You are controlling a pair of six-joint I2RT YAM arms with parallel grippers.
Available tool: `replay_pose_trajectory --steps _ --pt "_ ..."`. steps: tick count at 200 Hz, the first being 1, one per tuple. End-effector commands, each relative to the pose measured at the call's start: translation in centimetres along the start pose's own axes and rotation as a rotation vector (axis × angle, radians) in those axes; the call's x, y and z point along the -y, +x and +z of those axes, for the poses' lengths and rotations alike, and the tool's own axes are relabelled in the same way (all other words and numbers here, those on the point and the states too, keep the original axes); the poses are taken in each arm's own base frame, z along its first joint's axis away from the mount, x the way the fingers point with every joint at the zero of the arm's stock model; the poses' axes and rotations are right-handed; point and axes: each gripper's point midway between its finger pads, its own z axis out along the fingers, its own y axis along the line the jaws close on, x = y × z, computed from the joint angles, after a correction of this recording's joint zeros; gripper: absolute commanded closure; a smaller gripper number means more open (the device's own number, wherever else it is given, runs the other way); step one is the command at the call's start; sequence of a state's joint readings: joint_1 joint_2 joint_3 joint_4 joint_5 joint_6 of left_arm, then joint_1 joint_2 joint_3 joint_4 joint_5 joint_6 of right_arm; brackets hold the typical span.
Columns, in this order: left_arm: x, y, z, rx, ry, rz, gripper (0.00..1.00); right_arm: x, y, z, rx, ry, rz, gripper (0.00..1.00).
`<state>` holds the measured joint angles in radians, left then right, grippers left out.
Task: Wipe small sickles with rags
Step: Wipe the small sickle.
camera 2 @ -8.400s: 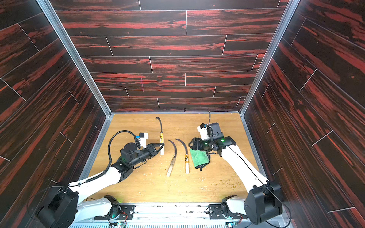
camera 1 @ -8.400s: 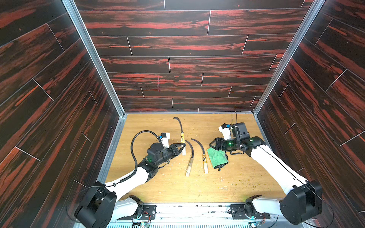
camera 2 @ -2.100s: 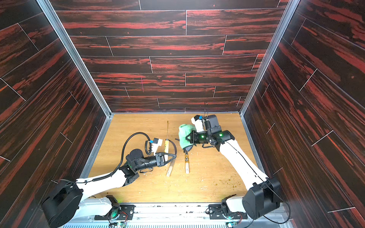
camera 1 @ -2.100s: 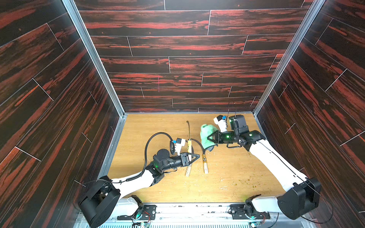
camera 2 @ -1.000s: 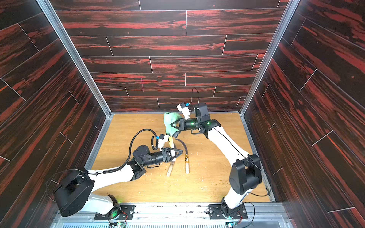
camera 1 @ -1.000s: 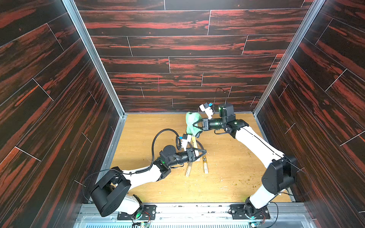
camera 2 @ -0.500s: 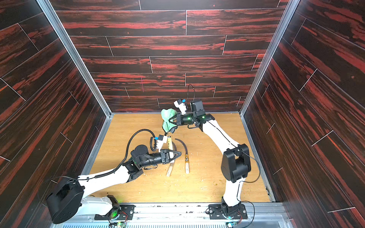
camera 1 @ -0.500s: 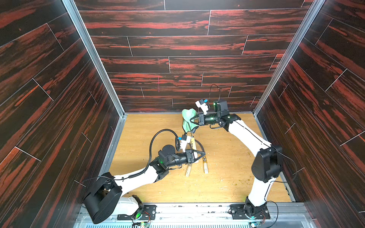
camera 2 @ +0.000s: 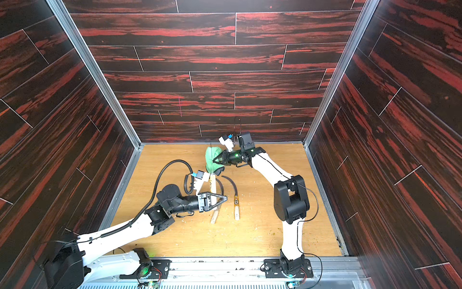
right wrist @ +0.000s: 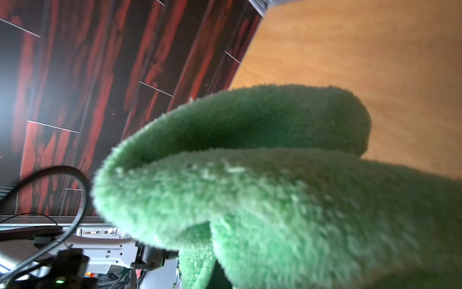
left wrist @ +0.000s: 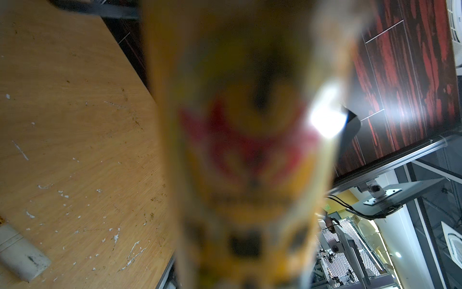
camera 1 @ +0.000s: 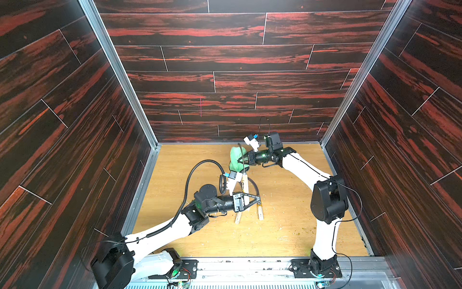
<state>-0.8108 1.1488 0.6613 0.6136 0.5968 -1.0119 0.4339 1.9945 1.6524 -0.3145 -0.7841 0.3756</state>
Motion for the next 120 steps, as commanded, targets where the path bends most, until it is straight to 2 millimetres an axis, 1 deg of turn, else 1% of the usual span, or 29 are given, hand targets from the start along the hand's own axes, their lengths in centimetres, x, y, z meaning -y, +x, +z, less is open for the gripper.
replay_pose_trajectory --steps 1,11,27,57,76,94,120 --pt "0.8 -0.6 -0.5 0.034 0.005 0.050 1.00 1.2 1.1 -1.5 0.006 0.057 0.024 1.00" --pt "0.5 -0.5 -0.5 0.031 -0.002 0.039 1.00 0.9 1.4 -2.6 0.020 0.083 0.015 1.00" --pt "-0.1 -0.3 -0.3 0.030 -0.015 0.025 1.00 -0.7 2.0 -4.5 0.043 0.108 -0.032 1.00" --pt "-0.9 -0.5 0.0 0.043 -0.027 0.014 1.00 -5.7 3.2 -8.1 0.088 0.095 -0.146 1.00" --pt "-1.3 -0.6 0.2 0.051 -0.025 0.001 1.00 -8.3 4.1 -9.8 0.109 0.083 -0.212 1.00" --pt "-1.4 -0.7 0.5 0.056 -0.016 -0.008 1.00 -10.5 5.1 -10.5 0.108 0.060 -0.263 1.00" --pt "-1.5 -0.7 0.8 0.054 -0.005 -0.017 1.00 -12.7 5.9 -10.8 0.107 0.043 -0.313 1.00"
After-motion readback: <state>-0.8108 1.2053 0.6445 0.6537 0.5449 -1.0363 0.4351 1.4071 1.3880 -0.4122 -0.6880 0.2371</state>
